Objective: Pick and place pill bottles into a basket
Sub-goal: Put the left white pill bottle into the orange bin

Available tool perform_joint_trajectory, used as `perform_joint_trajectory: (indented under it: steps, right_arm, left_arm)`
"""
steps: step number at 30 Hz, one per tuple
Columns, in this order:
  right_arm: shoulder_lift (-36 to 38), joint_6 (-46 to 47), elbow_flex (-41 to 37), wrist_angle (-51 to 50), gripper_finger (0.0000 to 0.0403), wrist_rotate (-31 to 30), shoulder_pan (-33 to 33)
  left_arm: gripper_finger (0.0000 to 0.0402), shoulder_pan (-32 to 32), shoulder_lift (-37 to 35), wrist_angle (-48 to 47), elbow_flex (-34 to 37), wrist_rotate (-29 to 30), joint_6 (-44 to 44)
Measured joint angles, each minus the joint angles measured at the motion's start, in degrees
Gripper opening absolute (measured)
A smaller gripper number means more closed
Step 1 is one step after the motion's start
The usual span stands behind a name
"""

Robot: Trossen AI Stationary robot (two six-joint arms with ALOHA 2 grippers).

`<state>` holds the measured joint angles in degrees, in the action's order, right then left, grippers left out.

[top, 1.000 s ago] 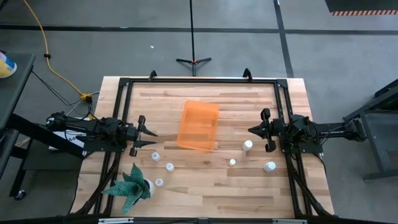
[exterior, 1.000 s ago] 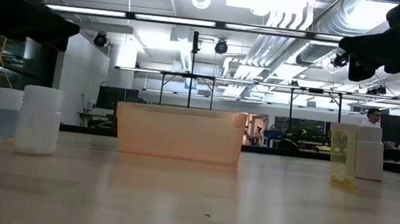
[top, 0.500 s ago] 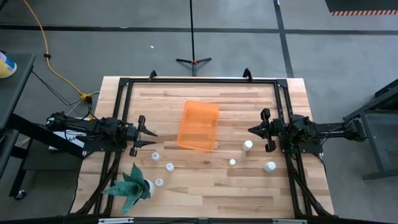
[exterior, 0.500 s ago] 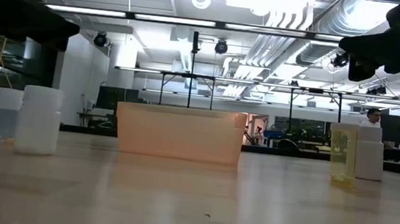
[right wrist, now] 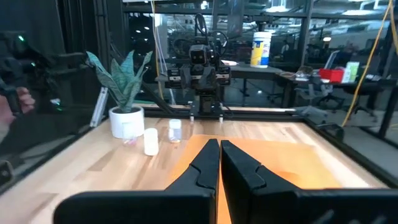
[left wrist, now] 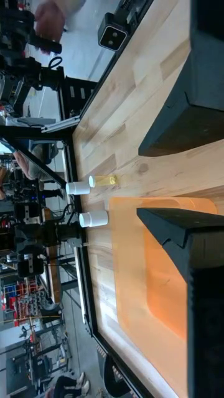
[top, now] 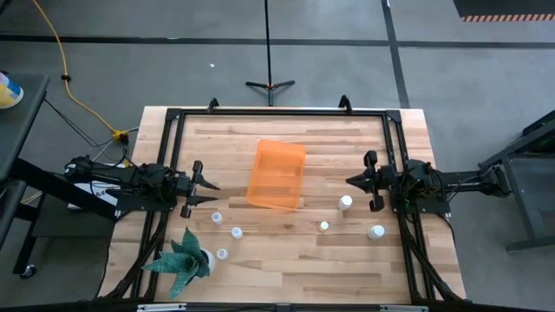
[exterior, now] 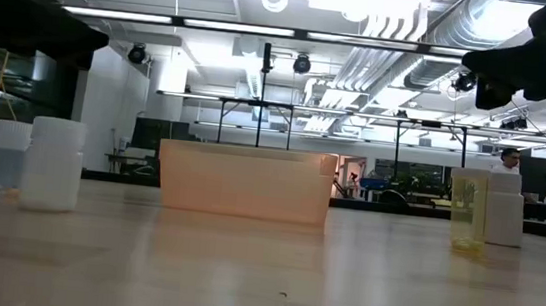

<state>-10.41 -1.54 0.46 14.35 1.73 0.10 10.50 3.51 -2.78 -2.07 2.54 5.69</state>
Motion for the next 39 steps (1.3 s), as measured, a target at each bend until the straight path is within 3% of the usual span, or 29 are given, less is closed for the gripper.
perform_joint_trajectory:
  steps: [16, 22, 33, 39]
  right_arm:
    - [0.0, 1.8, 0.0, 0.0, 0.0007, -0.7, 0.0]
    - [0.0, 9.9, 0.0, 0.0, 0.0007, 0.4, 0.0]
    - [0.0, 7.0, 0.0, 0.0, 0.0008, -0.8, 0.0]
    - [-2.1, 6.7, 2.6, 1.1, 0.0058, -4.9, 0.0]
  left_arm:
    - [0.0179, 0.0, 0.0, 0.1, 0.0, 0.0, 0.0]
    - [0.0179, 0.0, 0.0, 0.1, 0.0, 0.0, 0.0]
    - [0.0179, 0.0, 0.0, 0.1, 0.0, 1.5, 0.0]
    - [0.0179, 0.0, 0.0, 0.3, 0.0, 3.3, 0.0]
